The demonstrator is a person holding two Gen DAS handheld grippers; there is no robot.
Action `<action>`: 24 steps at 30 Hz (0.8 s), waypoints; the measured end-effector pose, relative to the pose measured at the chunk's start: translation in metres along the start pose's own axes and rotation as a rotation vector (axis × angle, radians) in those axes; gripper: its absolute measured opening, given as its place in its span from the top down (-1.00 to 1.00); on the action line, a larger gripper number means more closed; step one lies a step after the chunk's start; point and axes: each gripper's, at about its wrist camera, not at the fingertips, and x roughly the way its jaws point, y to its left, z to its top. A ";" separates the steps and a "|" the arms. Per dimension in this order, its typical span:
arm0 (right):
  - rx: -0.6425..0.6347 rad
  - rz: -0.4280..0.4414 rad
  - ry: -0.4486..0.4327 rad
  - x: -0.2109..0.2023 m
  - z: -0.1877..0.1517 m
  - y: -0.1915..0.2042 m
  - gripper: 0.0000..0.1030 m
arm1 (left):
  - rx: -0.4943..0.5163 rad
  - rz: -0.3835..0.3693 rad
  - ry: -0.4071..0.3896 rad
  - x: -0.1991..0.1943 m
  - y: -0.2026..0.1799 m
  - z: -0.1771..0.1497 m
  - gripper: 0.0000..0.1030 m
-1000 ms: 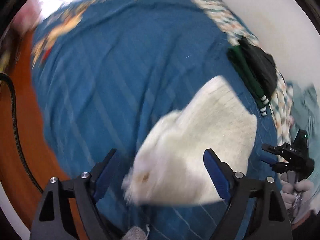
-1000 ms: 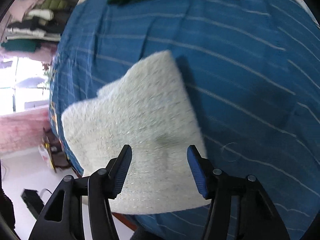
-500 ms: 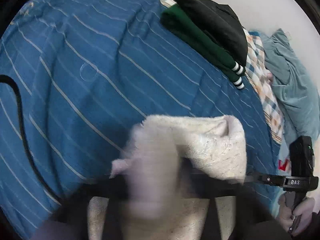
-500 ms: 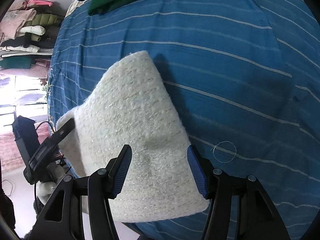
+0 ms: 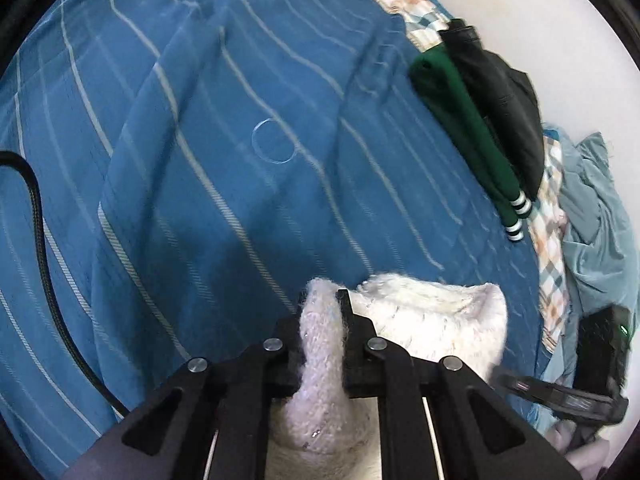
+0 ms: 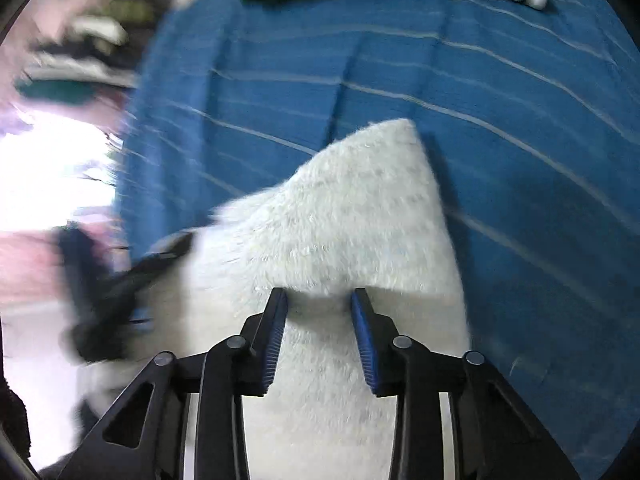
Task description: Fold large clothes
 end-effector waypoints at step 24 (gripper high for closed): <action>0.067 0.519 0.222 0.046 -0.027 -0.126 -0.82 | -0.190 0.180 -0.096 -0.138 0.024 -0.134 -0.76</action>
